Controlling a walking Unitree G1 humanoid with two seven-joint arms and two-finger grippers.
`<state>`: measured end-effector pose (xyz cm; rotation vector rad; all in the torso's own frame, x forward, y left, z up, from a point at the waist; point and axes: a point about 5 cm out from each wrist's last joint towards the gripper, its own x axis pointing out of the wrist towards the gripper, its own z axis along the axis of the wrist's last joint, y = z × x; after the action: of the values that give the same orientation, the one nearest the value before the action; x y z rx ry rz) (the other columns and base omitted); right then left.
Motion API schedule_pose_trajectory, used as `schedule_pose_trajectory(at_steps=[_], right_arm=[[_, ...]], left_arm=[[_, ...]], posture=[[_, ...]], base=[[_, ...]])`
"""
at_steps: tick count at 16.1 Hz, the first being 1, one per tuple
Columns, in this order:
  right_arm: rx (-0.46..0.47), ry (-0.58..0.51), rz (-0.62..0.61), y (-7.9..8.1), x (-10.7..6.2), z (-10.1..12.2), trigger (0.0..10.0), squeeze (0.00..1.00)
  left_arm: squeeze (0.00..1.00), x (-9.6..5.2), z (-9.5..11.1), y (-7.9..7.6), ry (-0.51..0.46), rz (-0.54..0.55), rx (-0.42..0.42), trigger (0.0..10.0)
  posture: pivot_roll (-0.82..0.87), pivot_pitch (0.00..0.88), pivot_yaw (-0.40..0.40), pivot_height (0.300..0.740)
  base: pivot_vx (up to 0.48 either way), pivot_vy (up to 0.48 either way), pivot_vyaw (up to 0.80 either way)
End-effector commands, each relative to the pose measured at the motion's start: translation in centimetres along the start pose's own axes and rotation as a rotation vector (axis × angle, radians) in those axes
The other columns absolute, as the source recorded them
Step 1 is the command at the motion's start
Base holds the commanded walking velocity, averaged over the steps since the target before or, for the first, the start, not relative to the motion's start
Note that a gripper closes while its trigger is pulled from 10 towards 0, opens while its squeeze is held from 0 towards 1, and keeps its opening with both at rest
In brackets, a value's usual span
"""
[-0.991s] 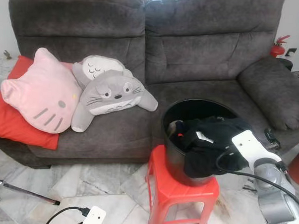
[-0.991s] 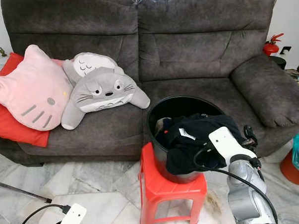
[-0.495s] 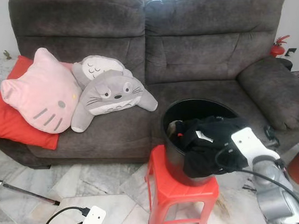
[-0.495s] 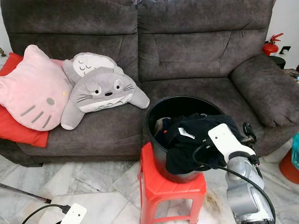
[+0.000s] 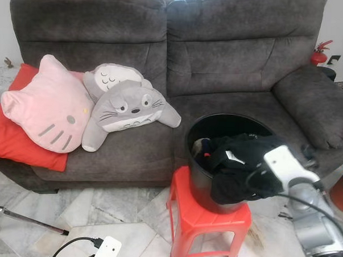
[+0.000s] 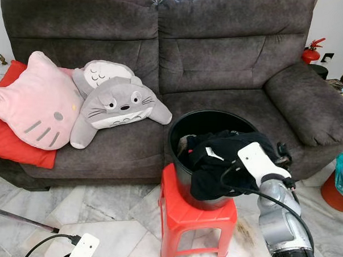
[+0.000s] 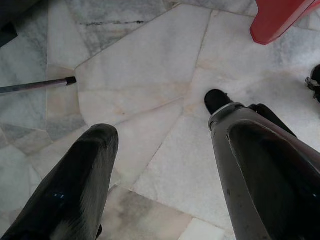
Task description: Hang hanger
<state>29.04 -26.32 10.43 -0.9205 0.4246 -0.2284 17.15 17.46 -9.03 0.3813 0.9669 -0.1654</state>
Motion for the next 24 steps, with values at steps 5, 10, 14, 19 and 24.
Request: schedule_pose_trajectory(at_steps=[5, 10, 14, 19, 24], right_arm=[[0.014, 0.012, 0.037, 0.7, 0.3, -0.1, 10.0, 0.00], [0.009, -0.030, 0.067, 1.2, 0.3, 0.4, 0.0, 0.00], [0.008, -0.036, 0.074, 1.4, 0.4, 0.4, 0.0, 0.00], [0.004, -0.048, 0.080, 1.9, 0.2, 0.5, 0.0, 0.00], [0.009, -0.066, 0.094, 2.4, 0.1, 0.8, 0.0, 0.00]], left_arm=[[0.00, -0.1, -0.4, 0.1, 0.020, 0.002, 0.006, 10.0], [0.00, -0.1, -0.4, 0.1, 0.020, 0.003, 0.005, 10.0], [0.00, -0.1, -0.4, 0.0, 0.020, 0.002, 0.006, 10.0], [0.00, -0.1, -0.6, 0.0, 0.022, 0.002, 0.008, 10.0], [0.00, -0.1, -0.7, 0.1, 0.026, 0.005, 0.012, 10.0]], posture=[[-0.26, 0.006, 0.062, 0.740], [-0.25, 0.005, 0.060, 0.740], [-0.25, 0.000, 0.058, 0.740], [-0.24, 0.000, 0.057, 0.740], [-0.25, 0.000, 0.060, 0.740]], base=[[0.000, 0.000, 0.00], [0.000, 0.000, 0.00], [0.000, 0.000, 0.00], [0.000, 0.000, 0.00], [0.000, 0.000, 0.00]])
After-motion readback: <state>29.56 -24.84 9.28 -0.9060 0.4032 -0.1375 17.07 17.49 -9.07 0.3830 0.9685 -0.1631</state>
